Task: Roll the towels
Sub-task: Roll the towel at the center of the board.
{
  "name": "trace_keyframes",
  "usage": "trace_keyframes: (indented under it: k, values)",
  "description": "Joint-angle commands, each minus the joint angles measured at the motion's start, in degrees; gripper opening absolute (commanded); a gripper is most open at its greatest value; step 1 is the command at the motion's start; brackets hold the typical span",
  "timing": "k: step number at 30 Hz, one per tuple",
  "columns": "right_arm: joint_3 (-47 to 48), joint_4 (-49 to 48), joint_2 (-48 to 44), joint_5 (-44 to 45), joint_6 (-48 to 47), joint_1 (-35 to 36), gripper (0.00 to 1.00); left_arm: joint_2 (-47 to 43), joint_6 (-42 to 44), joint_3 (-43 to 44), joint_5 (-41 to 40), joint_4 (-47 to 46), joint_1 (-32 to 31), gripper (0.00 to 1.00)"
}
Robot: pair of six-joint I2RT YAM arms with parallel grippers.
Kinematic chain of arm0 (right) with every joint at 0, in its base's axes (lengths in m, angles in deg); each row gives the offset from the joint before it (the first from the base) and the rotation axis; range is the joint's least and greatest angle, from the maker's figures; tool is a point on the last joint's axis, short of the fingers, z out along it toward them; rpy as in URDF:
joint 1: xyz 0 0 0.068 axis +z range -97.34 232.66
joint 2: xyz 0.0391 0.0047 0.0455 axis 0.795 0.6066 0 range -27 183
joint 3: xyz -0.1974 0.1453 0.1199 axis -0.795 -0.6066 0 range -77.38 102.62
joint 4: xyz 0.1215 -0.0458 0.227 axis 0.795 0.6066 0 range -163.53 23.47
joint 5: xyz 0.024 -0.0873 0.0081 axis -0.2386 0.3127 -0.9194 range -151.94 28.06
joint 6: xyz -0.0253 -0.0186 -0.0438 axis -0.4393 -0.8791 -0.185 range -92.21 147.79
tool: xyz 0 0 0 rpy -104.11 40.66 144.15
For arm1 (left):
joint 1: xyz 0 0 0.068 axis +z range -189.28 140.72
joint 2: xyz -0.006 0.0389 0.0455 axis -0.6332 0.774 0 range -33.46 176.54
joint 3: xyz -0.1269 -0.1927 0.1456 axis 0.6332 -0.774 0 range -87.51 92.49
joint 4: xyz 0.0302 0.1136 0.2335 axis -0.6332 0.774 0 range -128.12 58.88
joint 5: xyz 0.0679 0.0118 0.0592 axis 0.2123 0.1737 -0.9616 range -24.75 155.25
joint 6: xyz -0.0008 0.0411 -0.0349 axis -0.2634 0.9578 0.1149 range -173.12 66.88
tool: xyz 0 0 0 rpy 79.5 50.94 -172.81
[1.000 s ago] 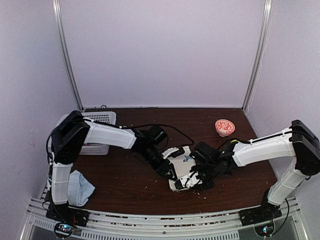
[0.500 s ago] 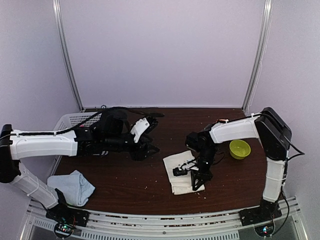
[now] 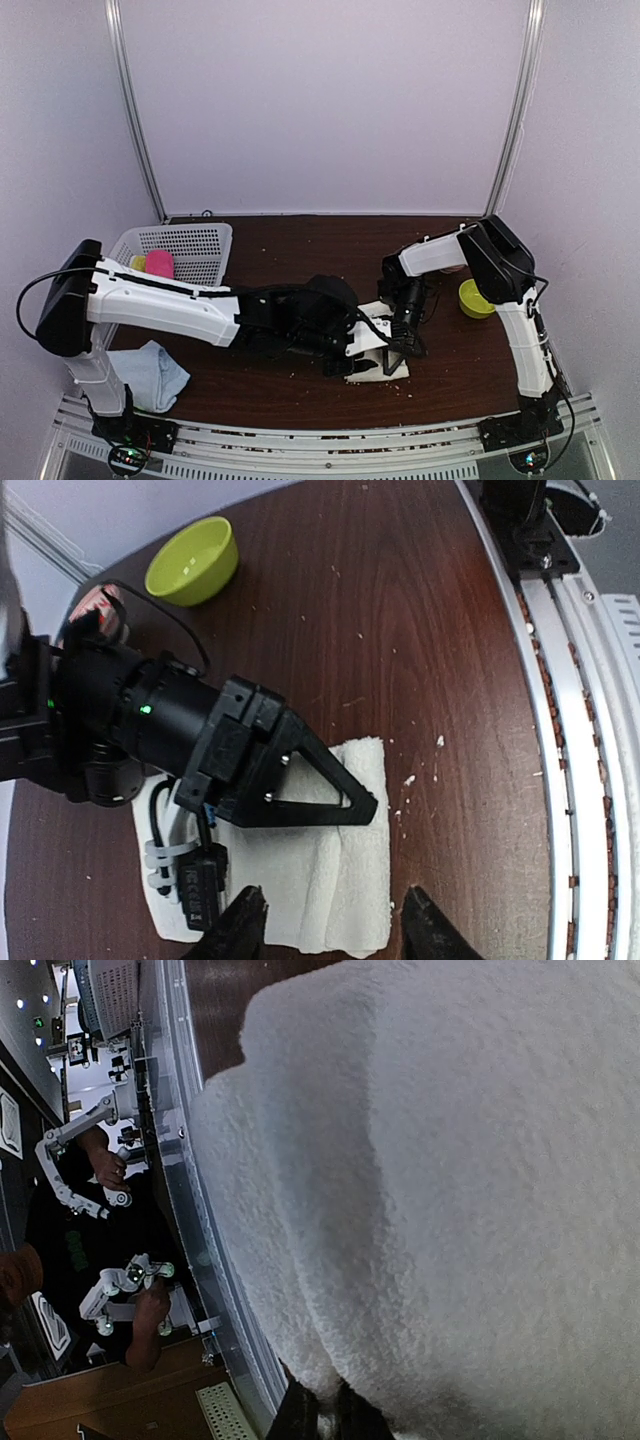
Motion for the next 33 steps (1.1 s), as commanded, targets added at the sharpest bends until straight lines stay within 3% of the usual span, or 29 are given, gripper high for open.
trace_keyframes:
  k: [1, 4, 10, 18, 23, 25, 28, 33]
  values:
    - [-1.05, -8.85, 2.62, 10.11, 2.96, 0.05, 0.0, 7.08, 4.06, 7.36, 3.31, 6.26, 0.61, 0.41]
    - [-1.15, -9.47, 3.17, 9.69, 4.53, 0.08, 0.0, 13.35, 4.67, 11.6, 3.91, 11.06, 0.61, 0.35]
    - [-1.66, -9.56, 3.18, 9.29, 4.2, 0.11, 0.0, 18.96, 2.97, 12.71, 4.37, 10.4, 2.57, 0.33]
    - [-1.49, -9.54, 2.51, 8.38, 4.02, 0.12, 0.0, 21.03, 2.62, 13.16, 7.14, 10.17, 3.33, 0.13]
    - [0.0, -6.52, -0.94, 5.68, 0.47, 0.0, 0.0, 21.62, 1.99, 12.59, 4.58, 10.09, 3.34, 0.19]
    - [0.16, -5.83, -2.93, 4.78, 0.15, -0.13, 0.0, 21.11, 1.98, 11.91, 5.07, 9.63, 3.33, 0.14]
    - [0.44, -4.7, -5.88, 4.32, -0.47, -0.35, 0.1, 21.35, 1.75, 12.28, 6.32, 10.52, 3.34, 0.01]
    - [2.09, -4.72, -11.38, 7.83, 0.6, -2.76, 0.21, 20.22, 0.41, 12.36, 10.48, 13.61, 3.42, 0.0]
